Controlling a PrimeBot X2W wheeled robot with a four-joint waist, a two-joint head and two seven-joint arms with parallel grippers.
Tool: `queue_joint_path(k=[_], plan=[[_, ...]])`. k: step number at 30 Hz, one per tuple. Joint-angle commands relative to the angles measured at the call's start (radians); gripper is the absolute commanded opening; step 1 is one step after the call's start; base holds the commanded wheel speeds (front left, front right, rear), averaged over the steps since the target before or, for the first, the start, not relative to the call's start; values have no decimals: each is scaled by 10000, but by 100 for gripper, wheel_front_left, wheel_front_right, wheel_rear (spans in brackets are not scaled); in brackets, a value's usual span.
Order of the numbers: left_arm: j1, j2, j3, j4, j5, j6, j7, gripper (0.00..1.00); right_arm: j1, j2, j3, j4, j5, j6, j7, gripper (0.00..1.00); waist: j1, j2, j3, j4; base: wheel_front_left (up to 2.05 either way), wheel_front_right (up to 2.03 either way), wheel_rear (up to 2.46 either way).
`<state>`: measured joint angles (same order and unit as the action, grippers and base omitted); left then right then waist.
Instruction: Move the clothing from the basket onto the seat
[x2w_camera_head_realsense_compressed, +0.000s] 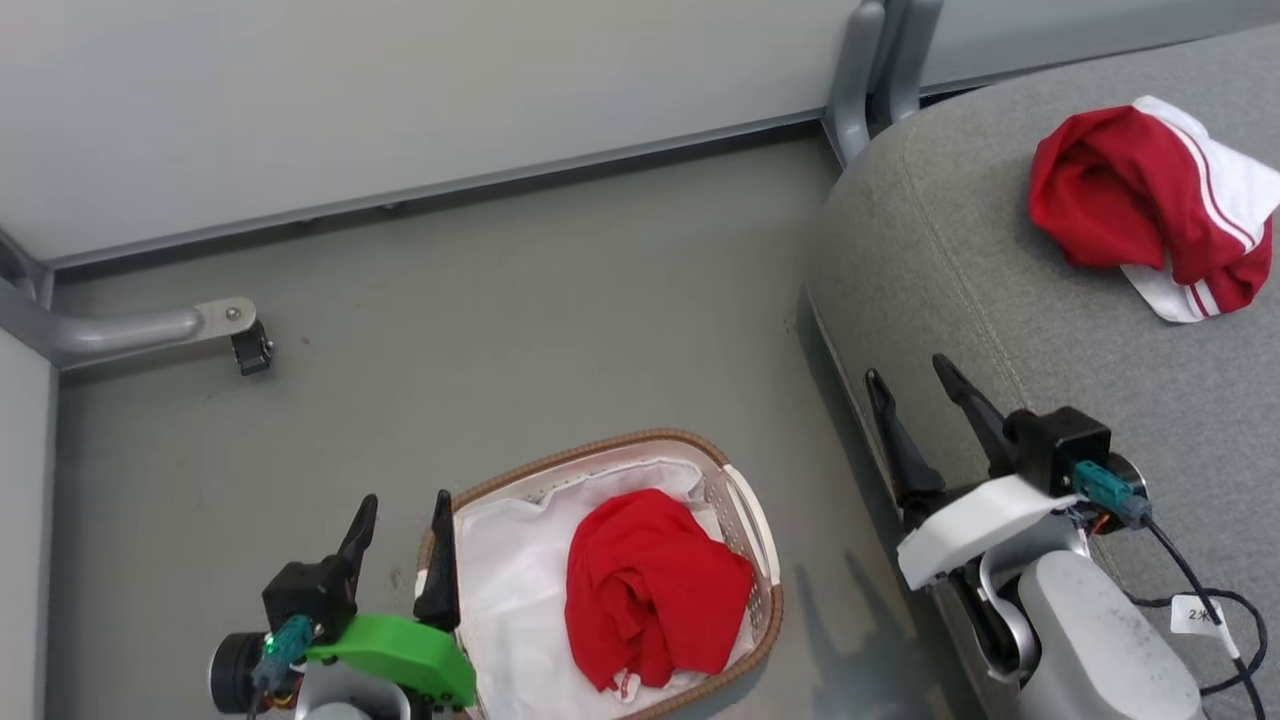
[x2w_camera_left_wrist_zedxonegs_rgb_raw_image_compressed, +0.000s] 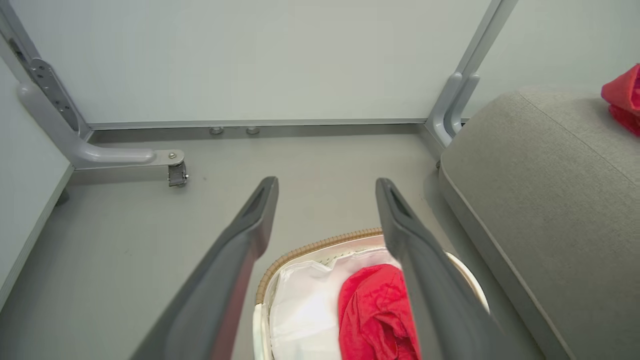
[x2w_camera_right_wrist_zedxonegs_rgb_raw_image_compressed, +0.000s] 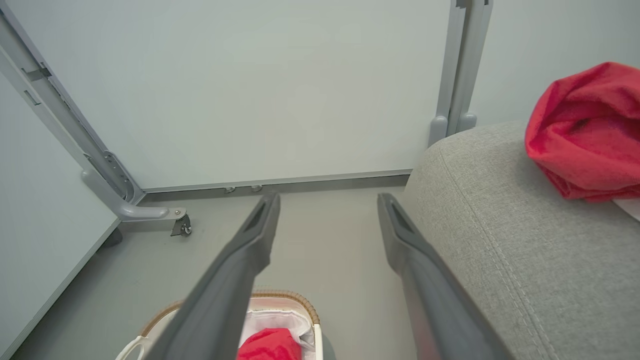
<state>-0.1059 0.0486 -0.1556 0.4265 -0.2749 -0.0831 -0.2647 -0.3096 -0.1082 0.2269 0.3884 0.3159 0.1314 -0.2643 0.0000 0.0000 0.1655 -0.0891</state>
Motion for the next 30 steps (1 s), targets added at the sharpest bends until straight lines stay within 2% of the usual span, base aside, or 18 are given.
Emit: queue_joint_path(k=[1,12,20,30], plan=[[-388,35,-160,176,-126,-24,6,100,-223,-88,48,-147,77,-14,1,100,0,0,1063,-463,0,0,0],[-2773,51,-1792,2780,-898,-168,6,100,-1744,-173,593,-1093,410,-14,1,100,0,0,3509,-1433,0,0,0],[-3988,57,-2712,4458,-2120,-377,5,100,-2399,-120,977,-1668,345,-14,1,100,0,0,4677,-1940,0,0,0],[-5188,57,-4105,6130,-3631,-477,101,100,-2873,31,1037,-1994,265,-14,1,100,0,0,5877,-2237,0,0,0]])
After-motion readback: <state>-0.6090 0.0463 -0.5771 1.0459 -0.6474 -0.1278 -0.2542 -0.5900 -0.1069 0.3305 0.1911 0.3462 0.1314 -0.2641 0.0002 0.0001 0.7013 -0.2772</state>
